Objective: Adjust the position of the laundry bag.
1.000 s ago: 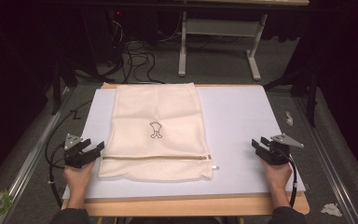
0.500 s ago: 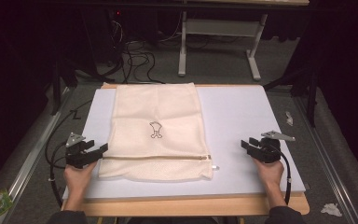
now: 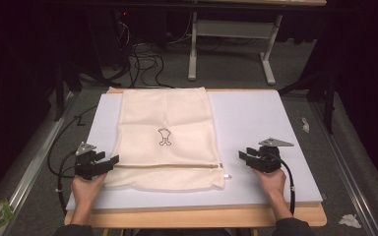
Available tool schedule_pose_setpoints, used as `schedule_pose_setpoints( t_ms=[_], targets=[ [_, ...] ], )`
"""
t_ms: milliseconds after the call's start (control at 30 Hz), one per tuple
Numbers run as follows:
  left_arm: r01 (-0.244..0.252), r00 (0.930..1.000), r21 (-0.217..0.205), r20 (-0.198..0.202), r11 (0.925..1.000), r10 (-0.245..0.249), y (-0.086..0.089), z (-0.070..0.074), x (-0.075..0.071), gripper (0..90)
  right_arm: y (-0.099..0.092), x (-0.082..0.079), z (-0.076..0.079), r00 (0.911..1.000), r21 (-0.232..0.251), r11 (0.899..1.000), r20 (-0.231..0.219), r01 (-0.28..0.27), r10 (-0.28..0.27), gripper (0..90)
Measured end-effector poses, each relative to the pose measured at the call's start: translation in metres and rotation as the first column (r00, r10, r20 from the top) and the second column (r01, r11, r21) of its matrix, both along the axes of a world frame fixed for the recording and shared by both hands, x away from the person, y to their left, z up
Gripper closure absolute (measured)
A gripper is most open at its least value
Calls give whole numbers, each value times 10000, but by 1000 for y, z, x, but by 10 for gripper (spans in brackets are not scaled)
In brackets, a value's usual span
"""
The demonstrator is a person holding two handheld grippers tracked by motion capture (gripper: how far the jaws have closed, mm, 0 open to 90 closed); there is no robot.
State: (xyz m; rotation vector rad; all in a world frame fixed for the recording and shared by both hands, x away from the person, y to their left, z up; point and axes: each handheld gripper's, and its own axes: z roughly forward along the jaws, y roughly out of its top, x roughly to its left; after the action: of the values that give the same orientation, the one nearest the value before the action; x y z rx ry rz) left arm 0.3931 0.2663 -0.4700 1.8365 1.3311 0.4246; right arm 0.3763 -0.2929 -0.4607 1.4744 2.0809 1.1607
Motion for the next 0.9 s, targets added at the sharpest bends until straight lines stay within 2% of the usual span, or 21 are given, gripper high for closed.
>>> schedule_pose_setpoints(
  t_ms=[167,233,300,333,400,533,567,633,700,767,900],
  targets=[
    [-17,10000,94,-91,10000,18,-1,-1,-1,351,24,6,-4,9953,70,9961,-403,-877,879,610],
    [-79,9999,32,-149,10000,79,0,-1,-1,351,30,7,-2,9940,98,9949,-426,-1000,1004,608],
    [1,9997,142,-262,9999,2,-1,-2,1,351,35,9,0,9935,40,9944,-423,-1057,1058,601],
    [51,9996,463,-263,9989,-39,-4,-2,3,352,36,9,1,9930,40,9939,-428,-1100,1101,596],
    [28,9998,514,-218,9987,-17,-5,-1,3,352,40,11,3,9948,-148,9954,-392,-945,939,583],
    [7,9998,335,-213,9994,0,-7,-1,6,391,47,13,4,9940,-189,9945,-405,-1028,1020,552],
    [104,9993,353,-376,9993,-91,-9,-2,7,395,53,14,3,9924,-192,9936,-554,-1114,1102,552],
    [160,9989,441,-441,9989,-141,-10,-2,7,405,56,15,2,9902,-165,9920,-651,-1252,1239,551],
    [209,9983,557,-559,9982,-178,-11,-2,8,420,63,19,0,9840,-166,9889,-1032,-1479,1454,555],
    [191,9975,571,-693,9982,-151,-11,-1,10,423,65,20,0,9824,-130,9886,-1142,-1503,1478,554],
    [64,9961,795,-879,9968,6,-13,1,12,427,72,30,-1,9718,-156,9876,-1816,-1559,1505,553]
  ],
)
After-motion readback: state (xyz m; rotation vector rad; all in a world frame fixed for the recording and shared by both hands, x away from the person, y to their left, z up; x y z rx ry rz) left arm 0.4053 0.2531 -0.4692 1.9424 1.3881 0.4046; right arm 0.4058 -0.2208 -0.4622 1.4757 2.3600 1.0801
